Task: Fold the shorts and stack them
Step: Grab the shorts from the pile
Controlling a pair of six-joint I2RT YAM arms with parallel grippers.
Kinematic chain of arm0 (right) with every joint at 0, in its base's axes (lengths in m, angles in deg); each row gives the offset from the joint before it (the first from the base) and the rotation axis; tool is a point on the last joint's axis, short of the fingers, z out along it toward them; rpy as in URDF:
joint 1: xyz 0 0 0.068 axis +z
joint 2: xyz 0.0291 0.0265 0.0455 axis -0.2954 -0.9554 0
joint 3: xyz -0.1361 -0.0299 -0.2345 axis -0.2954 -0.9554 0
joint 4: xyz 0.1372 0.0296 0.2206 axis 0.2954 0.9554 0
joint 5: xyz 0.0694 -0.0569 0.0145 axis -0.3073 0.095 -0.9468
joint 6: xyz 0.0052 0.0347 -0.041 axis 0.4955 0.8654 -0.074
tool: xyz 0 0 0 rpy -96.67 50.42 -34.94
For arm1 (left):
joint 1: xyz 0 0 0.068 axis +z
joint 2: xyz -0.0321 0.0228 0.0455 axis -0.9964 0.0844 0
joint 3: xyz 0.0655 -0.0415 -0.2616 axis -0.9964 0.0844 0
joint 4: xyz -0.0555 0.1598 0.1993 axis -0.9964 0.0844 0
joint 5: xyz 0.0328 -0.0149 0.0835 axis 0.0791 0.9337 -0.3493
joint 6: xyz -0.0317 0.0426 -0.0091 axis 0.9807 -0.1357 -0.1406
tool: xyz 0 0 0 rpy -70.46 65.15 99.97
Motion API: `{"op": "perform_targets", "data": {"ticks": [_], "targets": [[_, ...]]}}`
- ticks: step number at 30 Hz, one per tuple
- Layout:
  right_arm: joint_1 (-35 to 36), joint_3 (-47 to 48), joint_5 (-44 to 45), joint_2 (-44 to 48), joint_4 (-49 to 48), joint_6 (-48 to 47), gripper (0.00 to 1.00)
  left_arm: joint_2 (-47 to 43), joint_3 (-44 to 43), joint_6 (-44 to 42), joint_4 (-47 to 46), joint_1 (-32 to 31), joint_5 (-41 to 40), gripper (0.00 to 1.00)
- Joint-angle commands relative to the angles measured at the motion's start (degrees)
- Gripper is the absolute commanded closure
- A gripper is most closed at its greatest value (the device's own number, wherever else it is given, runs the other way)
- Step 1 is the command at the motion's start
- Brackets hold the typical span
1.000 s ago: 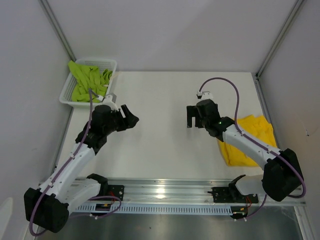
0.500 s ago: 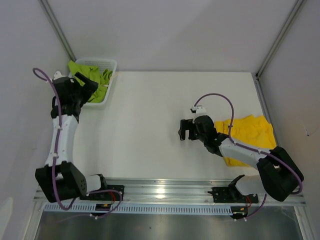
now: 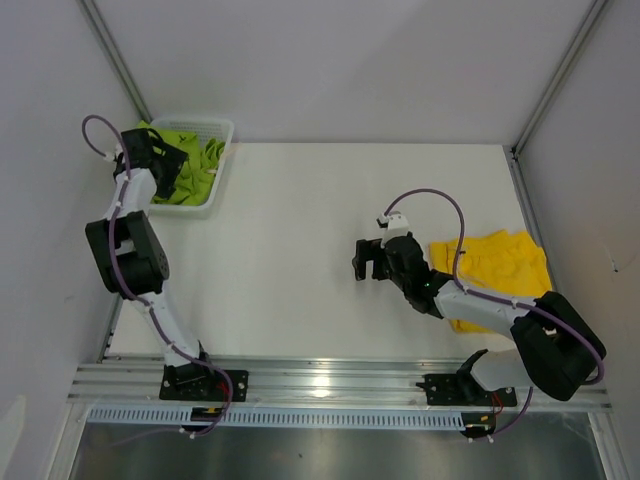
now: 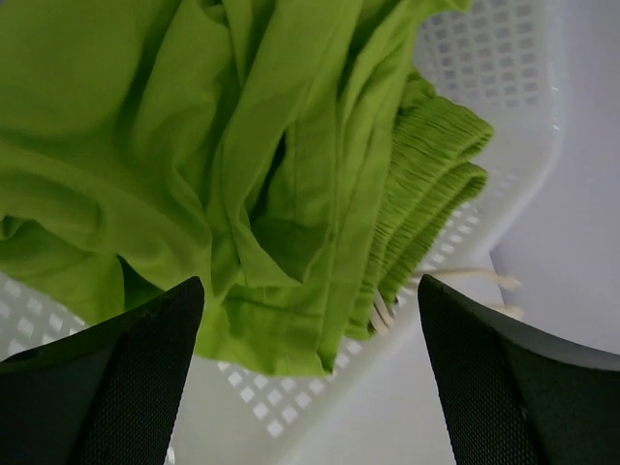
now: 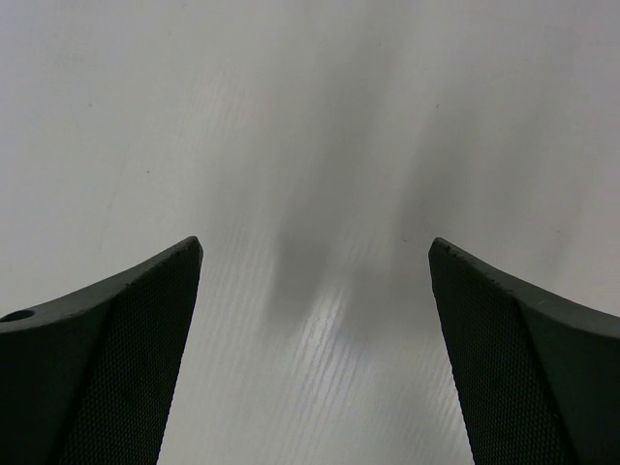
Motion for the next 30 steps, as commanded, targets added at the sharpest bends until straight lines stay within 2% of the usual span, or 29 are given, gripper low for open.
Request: {"op": "perform_targets", "data": {"ticks": [1, 6, 9, 10, 12, 13, 14, 15, 20, 24, 25, 26, 27, 29, 30], "targets": [[0.2, 0.9, 3.8, -1.5, -2.3, -1.4, 0.00, 6.0, -6.8, 3.6, 3.7, -0.5, 0.6, 0.07], [0.2, 2.5, 5.0, -3.1, -1.4, -1.6, 0.01, 10.9, -13.1, 3.3, 6.6, -1.9, -1.5, 0.10], [0.2, 2.9, 5.3, -3.8, -1.1, -1.6, 0.01, 15.9, -20.8, 1.6, 10.4, -3.5, -3.1, 0.14], [0.2, 3.0, 5.4, -3.9, -0.9, -1.6, 0.01, 17.6, -26.8, 0.9, 11.8, -4.0, -3.8, 0.22], [0.2, 3.1, 5.7, -3.9, -0.9, -1.8, 0.01, 21.5, -30.0, -1.2, 14.3, -5.7, -4.8, 0.41], [0.2, 3.1, 6.0, -3.8, -0.9, -1.9, 0.01, 22.3, -31.7, -1.4, 14.9, -6.0, -4.7, 0.74], [0.2, 3.0, 6.4, -3.8, -0.9, -2.0, 0.01, 21.9, -31.6, -1.3, 14.7, -6.1, -4.6, 0.91], [0.2, 3.0, 6.8, -3.8, -0.6, -2.1, 0.01, 20.7, -31.2, -1.1, 12.5, -6.1, -4.8, 1.00], [0.2, 3.0, 7.1, -3.5, -0.5, -2.2, 0.01, 8.5, -18.8, -2.1, 2.8, -6.0, -8.3, 1.00], [0.2, 3.1, 6.6, -3.6, -0.4, -2.1, 0.00, 2.9, -23.4, -4.1, 7.0, -6.1, -9.0, 1.00], [0.2, 3.2, 6.5, -3.6, -0.3, -2.0, 0.01, 2.3, -23.9, -4.2, 7.7, -6.1, -8.7, 0.97], [0.2, 3.2, 6.4, -3.5, -0.3, -1.9, 0.01, 1.8, -24.0, -4.1, 8.2, -6.1, -8.8, 0.89], [0.2, 3.2, 6.4, -3.4, -0.3, -2.0, 0.01, 1.4, -23.6, -3.8, 8.9, -6.0, -9.1, 0.69], [0.2, 3.1, 6.6, -3.3, -0.2, -2.1, 0.00, 1.4, -23.3, -4.0, 10.5, -6.0, -9.2, 0.55], [0.2, 3.1, 6.7, -3.3, -0.1, -2.2, 0.01, 1.8, -23.4, -4.4, 11.9, -6.0, -8.8, 0.41]]}}
